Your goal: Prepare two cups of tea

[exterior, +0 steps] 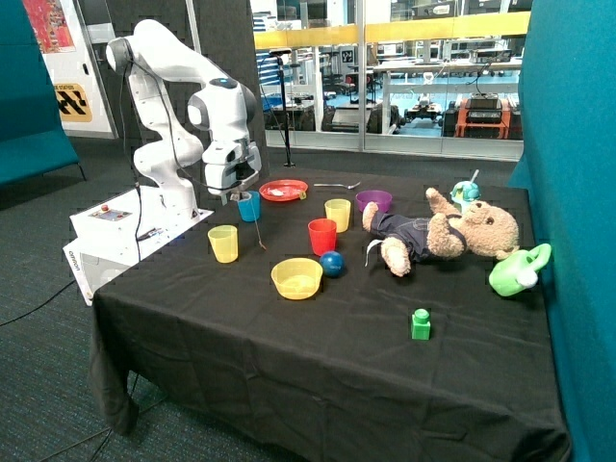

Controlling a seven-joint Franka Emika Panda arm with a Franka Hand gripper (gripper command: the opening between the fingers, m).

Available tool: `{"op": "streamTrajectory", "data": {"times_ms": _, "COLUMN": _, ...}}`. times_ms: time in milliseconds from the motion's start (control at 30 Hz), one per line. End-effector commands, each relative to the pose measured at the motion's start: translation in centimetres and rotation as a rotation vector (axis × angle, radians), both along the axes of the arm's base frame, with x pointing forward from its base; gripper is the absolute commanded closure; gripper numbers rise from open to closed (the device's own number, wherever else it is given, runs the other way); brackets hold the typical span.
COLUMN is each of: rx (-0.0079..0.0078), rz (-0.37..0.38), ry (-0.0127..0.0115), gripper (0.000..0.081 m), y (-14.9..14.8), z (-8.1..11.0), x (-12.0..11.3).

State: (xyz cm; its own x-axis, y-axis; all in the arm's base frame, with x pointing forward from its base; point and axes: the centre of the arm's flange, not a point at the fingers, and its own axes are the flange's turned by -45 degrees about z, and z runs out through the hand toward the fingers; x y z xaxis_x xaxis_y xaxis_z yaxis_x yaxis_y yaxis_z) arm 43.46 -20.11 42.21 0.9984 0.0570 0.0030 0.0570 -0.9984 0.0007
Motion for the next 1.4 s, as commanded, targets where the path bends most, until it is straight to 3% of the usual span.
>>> {"op": "streamTrajectory", "data": {"times_ms": 0, "rx": 0.0006, "rz": -0.048, "ry": 0.003, "gripper": 0.0808, "y": -3.0, "z": -0.5, "x": -1.6}}
{"op": "streamTrajectory", "data": {"times_ms": 367, "rx": 0.0006, "rz": -0.087, "ry": 0.003, "gripper": 0.0808, "y": -4.9, "z": -2.8, "x": -2.6}}
{"op": "streamTrajectory", "data": {"times_ms": 733, "rx": 0.0007, "rz": -0.143, "ry": 0.003, "gripper": 0.0808, "y": -6.9, "z": -6.0, "x": -1.6}}
{"op": "streamTrajectory", "data": {"times_ms": 1367, "rx": 0.0006, "rz": -0.102, "ry": 0.003, "gripper": 0.0808, "y": -5.8, "z": -6.8, "x": -0.5}}
